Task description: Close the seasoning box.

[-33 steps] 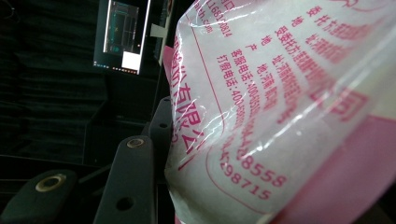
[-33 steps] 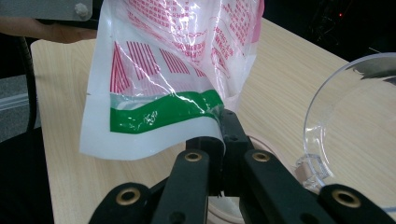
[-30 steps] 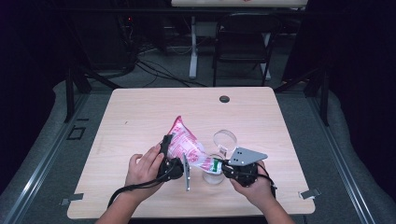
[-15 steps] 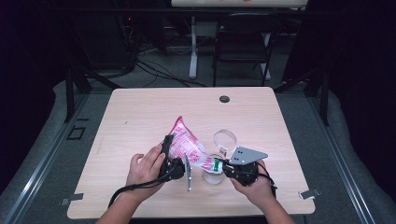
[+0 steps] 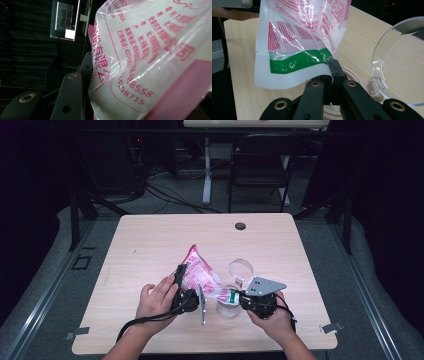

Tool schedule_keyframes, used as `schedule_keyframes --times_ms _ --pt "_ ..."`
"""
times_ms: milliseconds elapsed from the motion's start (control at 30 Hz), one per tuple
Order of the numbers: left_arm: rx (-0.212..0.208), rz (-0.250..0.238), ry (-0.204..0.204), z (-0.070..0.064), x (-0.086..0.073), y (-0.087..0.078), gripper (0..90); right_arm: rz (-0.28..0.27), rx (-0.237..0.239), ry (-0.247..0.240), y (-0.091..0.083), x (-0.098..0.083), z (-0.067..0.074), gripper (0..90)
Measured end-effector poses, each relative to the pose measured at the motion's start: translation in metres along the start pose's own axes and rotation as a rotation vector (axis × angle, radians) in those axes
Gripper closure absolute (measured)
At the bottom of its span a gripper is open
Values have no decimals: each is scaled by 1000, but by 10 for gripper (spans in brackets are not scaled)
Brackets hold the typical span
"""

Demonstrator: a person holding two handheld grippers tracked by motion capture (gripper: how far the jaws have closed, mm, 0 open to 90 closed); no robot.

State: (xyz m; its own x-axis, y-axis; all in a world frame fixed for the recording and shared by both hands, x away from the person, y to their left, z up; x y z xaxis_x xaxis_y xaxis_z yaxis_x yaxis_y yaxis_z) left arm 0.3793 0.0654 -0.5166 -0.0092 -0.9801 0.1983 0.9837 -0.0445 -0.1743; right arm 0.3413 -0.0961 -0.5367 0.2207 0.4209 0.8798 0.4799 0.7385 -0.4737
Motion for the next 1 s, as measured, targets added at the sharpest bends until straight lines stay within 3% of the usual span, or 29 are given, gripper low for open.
schedule_keyframes --times_ms 1000 --pt "9 -4 5 2 2 0 594 -1 -2 2 0 0 0 900"
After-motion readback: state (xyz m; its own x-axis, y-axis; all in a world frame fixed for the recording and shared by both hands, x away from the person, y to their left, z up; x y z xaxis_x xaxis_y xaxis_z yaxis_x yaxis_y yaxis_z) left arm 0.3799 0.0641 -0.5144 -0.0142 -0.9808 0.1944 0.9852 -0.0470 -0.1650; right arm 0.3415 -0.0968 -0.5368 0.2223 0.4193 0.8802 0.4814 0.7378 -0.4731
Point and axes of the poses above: each handheld gripper's, and its own axes: y roughly forward along the jaws, x roughly out of its top, z roughly to its left, the point moved 10 cm from there along y, roughly forward along the jaws, and after that the axes turned 3 degrees about x, right-handed, at the moved point
